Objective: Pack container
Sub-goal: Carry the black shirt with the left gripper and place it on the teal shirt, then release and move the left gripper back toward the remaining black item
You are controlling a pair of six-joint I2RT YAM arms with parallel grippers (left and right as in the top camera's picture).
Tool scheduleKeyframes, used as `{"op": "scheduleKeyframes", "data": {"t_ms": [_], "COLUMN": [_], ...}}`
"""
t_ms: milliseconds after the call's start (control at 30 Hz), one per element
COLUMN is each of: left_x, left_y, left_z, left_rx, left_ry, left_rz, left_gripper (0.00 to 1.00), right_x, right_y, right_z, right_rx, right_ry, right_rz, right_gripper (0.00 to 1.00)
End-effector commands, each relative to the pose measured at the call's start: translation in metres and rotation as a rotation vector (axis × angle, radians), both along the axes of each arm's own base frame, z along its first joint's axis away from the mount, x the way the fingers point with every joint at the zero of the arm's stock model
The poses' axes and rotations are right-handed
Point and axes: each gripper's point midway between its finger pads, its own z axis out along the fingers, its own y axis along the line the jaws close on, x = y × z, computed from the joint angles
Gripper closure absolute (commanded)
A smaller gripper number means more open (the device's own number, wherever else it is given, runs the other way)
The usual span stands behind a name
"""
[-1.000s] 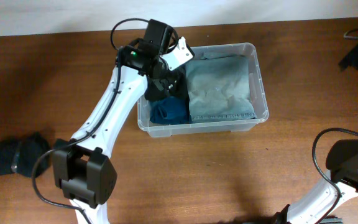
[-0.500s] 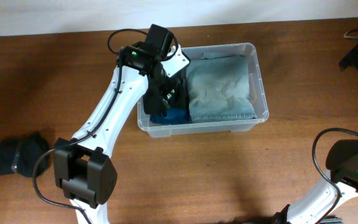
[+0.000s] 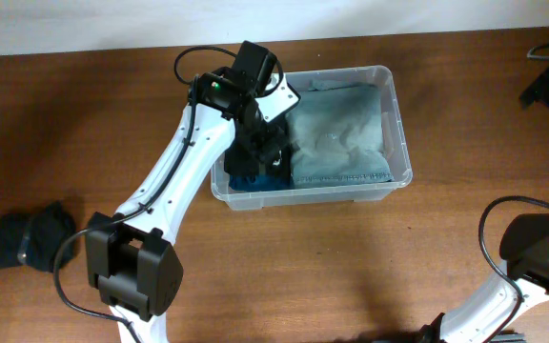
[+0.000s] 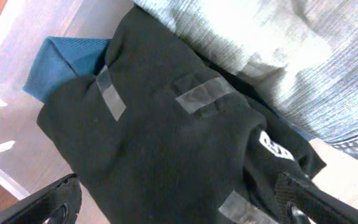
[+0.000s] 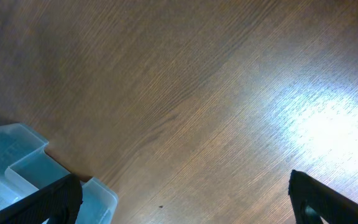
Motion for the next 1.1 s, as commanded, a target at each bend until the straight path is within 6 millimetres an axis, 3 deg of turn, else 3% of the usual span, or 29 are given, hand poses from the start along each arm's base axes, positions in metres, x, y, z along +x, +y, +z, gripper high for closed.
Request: {"op": "scheduleKeyframes", "data": {"t_ms": [0, 67, 100, 133, 400, 467, 533, 600, 700, 767, 833, 933, 967, 1067], "left_x": [0.001, -0.002, -0.004, -0.005, -0.018, -0.022, -0.021, -0.017, -0.007, 0.000, 0.004, 0.004, 0.003, 0.000], "left_y": [-0.001, -0.005, -0.006, -0.006, 0.001, 0.003, 0.008, 0.014, 0.016, 0.014, 0.013, 0.028, 0.035, 0.067], "left_z": [0.007, 0.002, -0.003, -0.010, -0.088, -0.101, -0.101, -0.088, -0.053, -0.022, 0.007, 0.047, 0.057, 0.080], "left_rx": [-0.014, -0.028, -0.031, -0.028, 0.060, 0.080, 0.103, 0.127, 0.122, 0.097, 0.074, 0.066, 0.058, 0.034], "left_ry": [-0.011, 0.015, 0.033, 0.054, 0.264, 0.297, 0.293, 0.261, 0.199, 0.151, 0.108, 0.066, 0.065, 0.073], "left_rz": [0.013, 0.007, 0.003, 0.017, 0.097, 0.104, 0.115, 0.125, 0.135, 0.138, 0.140, 0.184, 0.216, 0.340], "left_gripper": [0.25, 0.76, 0.92, 0.99, 0.99, 0.99, 0.99, 0.99, 0.99, 0.88, 0.55, 0.07, 0.01, 0.01], "right_x": [-0.002, -0.002, -0.002, -0.002, -0.002, -0.002, -0.002, -0.002, -0.002, -0.002, -0.002, -0.002, -0.002, -0.002], "right_y": [0.000, 0.000, 0.000, 0.000, 0.000, 0.000, 0.000, 0.000, 0.000, 0.000, 0.000, 0.000, 0.000, 0.000], "right_z": [0.002, 0.002, 0.002, 0.002, 0.002, 0.002, 0.002, 0.002, 0.002, 0.002, 0.002, 0.002, 0.002, 0.002], "right_rx": [-0.001, -0.001, -0.001, -0.001, -0.001, -0.001, -0.001, -0.001, -0.001, -0.001, -0.001, -0.001, -0.001, -0.001], "right_ry": [-0.004, -0.004, -0.004, -0.004, -0.004, -0.004, -0.004, -0.004, -0.004, -0.004, -0.004, -0.004, -0.004, -0.004], "right_rz": [-0.012, -0.012, -0.012, -0.012, -0.012, -0.012, -0.012, -0.012, -0.012, -0.012, -0.012, -0.012, -0.012, -0.012], "right_gripper": [0.02, 0.02, 0.02, 0.02, 0.02, 0.02, 0.02, 0.01, 0.02, 0.02, 0.02, 0.02, 0.02, 0.02]}}
